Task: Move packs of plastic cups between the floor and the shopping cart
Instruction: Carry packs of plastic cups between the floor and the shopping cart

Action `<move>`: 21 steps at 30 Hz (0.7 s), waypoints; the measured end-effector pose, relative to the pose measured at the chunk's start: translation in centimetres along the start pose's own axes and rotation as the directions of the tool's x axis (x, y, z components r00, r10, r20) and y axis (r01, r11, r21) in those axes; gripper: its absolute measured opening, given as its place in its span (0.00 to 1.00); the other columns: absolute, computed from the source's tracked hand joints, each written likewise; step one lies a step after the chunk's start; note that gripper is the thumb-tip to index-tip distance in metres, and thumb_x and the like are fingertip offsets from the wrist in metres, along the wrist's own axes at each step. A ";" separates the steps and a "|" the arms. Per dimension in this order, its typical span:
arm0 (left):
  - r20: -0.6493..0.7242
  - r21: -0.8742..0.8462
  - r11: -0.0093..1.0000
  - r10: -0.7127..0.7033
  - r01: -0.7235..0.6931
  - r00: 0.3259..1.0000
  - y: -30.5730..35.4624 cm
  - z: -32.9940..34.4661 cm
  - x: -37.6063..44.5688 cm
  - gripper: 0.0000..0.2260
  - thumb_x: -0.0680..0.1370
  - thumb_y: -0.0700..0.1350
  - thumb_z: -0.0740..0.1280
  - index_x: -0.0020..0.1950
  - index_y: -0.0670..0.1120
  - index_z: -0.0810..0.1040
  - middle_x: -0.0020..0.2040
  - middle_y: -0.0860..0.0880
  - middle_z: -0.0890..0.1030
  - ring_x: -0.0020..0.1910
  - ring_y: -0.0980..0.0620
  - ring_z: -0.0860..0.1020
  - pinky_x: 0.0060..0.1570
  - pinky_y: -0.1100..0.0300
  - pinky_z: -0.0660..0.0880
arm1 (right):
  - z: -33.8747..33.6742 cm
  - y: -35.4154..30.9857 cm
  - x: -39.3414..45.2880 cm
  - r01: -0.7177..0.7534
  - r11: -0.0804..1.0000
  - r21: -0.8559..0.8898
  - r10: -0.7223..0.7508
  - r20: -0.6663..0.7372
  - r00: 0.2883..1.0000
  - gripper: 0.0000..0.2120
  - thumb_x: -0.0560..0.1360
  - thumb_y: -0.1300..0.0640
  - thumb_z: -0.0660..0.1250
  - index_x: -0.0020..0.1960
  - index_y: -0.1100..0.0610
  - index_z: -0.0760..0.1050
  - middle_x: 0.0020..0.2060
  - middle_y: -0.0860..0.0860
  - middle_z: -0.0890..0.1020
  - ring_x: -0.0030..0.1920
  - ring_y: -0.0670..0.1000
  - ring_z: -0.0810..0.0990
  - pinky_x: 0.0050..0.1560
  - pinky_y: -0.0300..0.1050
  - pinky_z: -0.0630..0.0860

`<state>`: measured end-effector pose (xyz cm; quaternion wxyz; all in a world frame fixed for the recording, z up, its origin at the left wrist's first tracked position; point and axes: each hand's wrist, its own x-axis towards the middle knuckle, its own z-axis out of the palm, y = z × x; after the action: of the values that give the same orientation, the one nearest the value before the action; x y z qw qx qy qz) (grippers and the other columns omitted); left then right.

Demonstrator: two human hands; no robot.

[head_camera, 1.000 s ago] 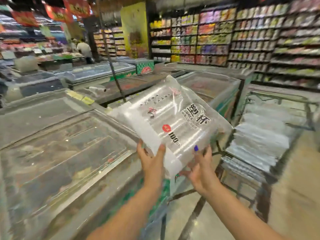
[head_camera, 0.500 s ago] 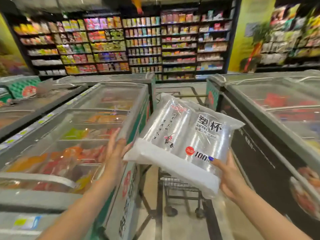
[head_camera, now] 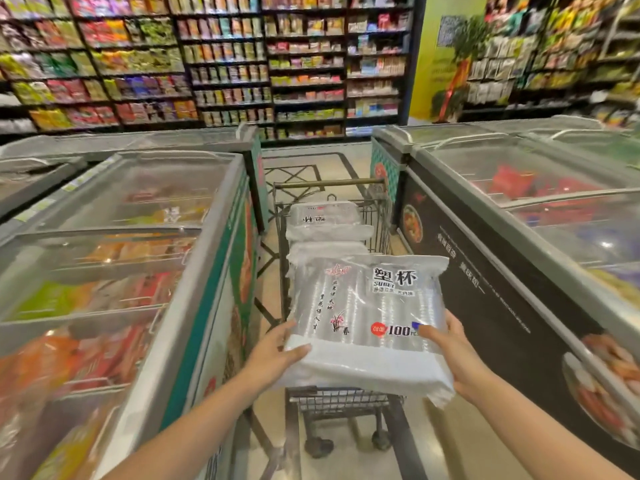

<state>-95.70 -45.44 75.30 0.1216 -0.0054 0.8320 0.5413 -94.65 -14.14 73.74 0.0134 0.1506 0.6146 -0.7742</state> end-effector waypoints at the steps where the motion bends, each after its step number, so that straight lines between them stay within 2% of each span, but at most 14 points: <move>1: -0.010 -0.002 1.000 -0.012 0.012 1.000 -0.3 0.1 1.2 0.30 0.74 0.46 0.73 0.74 0.48 0.66 0.72 0.50 0.70 0.69 0.50 0.69 0.68 0.57 0.68 | -0.4 0.6 1.7 -0.009 0.999 -0.050 0.010 0.012 1.000 0.40 0.65 0.48 0.79 0.72 0.47 0.65 0.64 0.53 0.77 0.59 0.59 0.80 0.60 0.64 0.75; 3: -0.036 -0.010 1.000 -0.020 0.020 0.999 0.0 -0.1 3.7 0.30 0.74 0.47 0.73 0.74 0.49 0.67 0.69 0.53 0.71 0.67 0.53 0.70 0.61 0.64 0.70 | -0.7 1.0 5.3 0.006 0.991 -0.136 -0.002 0.032 0.999 0.48 0.61 0.40 0.79 0.75 0.43 0.60 0.72 0.50 0.69 0.68 0.57 0.73 0.68 0.64 0.68; 4: -0.050 -0.013 1.000 -0.019 0.018 0.999 0.3 -0.4 5.2 0.29 0.73 0.48 0.73 0.73 0.51 0.68 0.68 0.55 0.72 0.65 0.55 0.70 0.58 0.67 0.69 | -0.6 0.7 7.3 0.000 0.988 -0.153 0.006 0.036 0.999 0.46 0.64 0.41 0.77 0.76 0.44 0.58 0.74 0.48 0.67 0.71 0.55 0.69 0.71 0.63 0.65; 7: -0.099 -0.021 1.000 -0.022 0.020 0.995 2.3 -1.6 10.4 0.31 0.72 0.52 0.73 0.73 0.54 0.68 0.69 0.56 0.72 0.65 0.55 0.71 0.64 0.60 0.69 | 1.0 -2.5 13.2 0.017 0.985 -0.170 -0.007 0.059 0.998 0.43 0.70 0.47 0.74 0.78 0.47 0.55 0.76 0.48 0.64 0.73 0.53 0.65 0.74 0.58 0.61; 9: -0.128 -0.055 0.998 -0.050 0.043 0.991 3.7 -1.9 13.7 0.30 0.73 0.51 0.73 0.73 0.53 0.68 0.70 0.56 0.71 0.65 0.55 0.71 0.63 0.61 0.68 | 2.0 -4.7 17.6 0.026 0.982 -0.189 0.000 0.132 0.991 0.41 0.71 0.47 0.73 0.78 0.48 0.57 0.76 0.47 0.63 0.74 0.52 0.63 0.74 0.54 0.59; 11: -0.141 -0.067 0.994 -0.095 0.086 0.985 4.2 -1.5 16.2 0.28 0.75 0.48 0.72 0.74 0.51 0.67 0.70 0.55 0.71 0.65 0.56 0.70 0.60 0.67 0.67 | 2.9 -6.2 21.4 0.000 0.980 -0.201 0.032 0.159 0.987 0.34 0.72 0.48 0.72 0.74 0.48 0.63 0.72 0.43 0.66 0.71 0.49 0.64 0.70 0.47 0.59; 12: -0.144 -0.073 0.990 -0.127 0.117 0.981 4.1 -1.1 17.1 0.27 0.76 0.47 0.71 0.74 0.49 0.67 0.69 0.55 0.71 0.64 0.57 0.70 0.57 0.70 0.65 | 3.3 -6.3 22.9 -0.010 0.976 -0.216 0.050 0.180 0.982 0.30 0.74 0.51 0.70 0.73 0.47 0.63 0.69 0.41 0.66 0.70 0.48 0.64 0.67 0.45 0.59; 14: -0.144 -0.088 0.980 -0.190 0.179 0.971 3.5 -0.2 18.5 0.26 0.77 0.44 0.70 0.74 0.47 0.67 0.69 0.54 0.70 0.60 0.61 0.70 0.56 0.72 0.64 | 3.7 -5.6 25.2 0.006 0.962 -0.272 0.060 0.232 0.971 0.30 0.77 0.56 0.67 0.76 0.46 0.60 0.70 0.42 0.65 0.71 0.49 0.64 0.66 0.44 0.59; 16: -0.148 -0.110 0.966 -0.248 0.234 0.957 2.7 0.2 19.6 0.26 0.77 0.44 0.69 0.74 0.45 0.66 0.70 0.53 0.69 0.60 0.60 0.70 0.58 0.69 0.64 | 3.8 -4.3 26.5 -0.015 0.943 -0.333 0.082 0.188 0.979 0.30 0.78 0.58 0.65 0.77 0.48 0.59 0.69 0.42 0.65 0.73 0.50 0.63 0.66 0.40 0.57; 17: -0.150 -0.104 0.961 -0.269 0.256 0.951 2.4 0.3 20.3 0.27 0.77 0.44 0.69 0.75 0.45 0.65 0.72 0.51 0.69 0.64 0.57 0.69 0.62 0.65 0.63 | 3.8 -3.6 27.0 -0.042 0.935 -0.351 0.107 0.170 0.980 0.30 0.78 0.57 0.65 0.77 0.49 0.58 0.70 0.44 0.65 0.73 0.51 0.62 0.66 0.40 0.57; 19: -0.158 -0.065 0.957 -0.291 0.284 0.944 2.3 0.4 21.4 0.29 0.78 0.47 0.68 0.76 0.46 0.63 0.75 0.49 0.66 0.72 0.52 0.65 0.69 0.58 0.61 | 3.4 -2.7 28.2 -0.104 0.919 -0.381 0.171 0.146 0.974 0.32 0.78 0.55 0.66 0.78 0.51 0.57 0.74 0.49 0.65 0.74 0.54 0.63 0.67 0.46 0.59; 21: -0.149 -0.009 0.959 -0.280 0.282 0.948 2.4 0.6 22.6 0.28 0.79 0.50 0.66 0.77 0.47 0.60 0.76 0.49 0.64 0.75 0.50 0.62 0.71 0.55 0.60 | 3.3 -2.1 29.9 -0.123 0.911 -0.393 0.196 0.150 0.969 0.34 0.77 0.53 0.67 0.79 0.49 0.56 0.76 0.48 0.62 0.75 0.53 0.61 0.68 0.48 0.60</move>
<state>-117.85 -41.17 72.56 0.1351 -0.1632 0.8328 0.5114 -124.29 -11.88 68.95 0.1632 0.1218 0.7347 -0.6471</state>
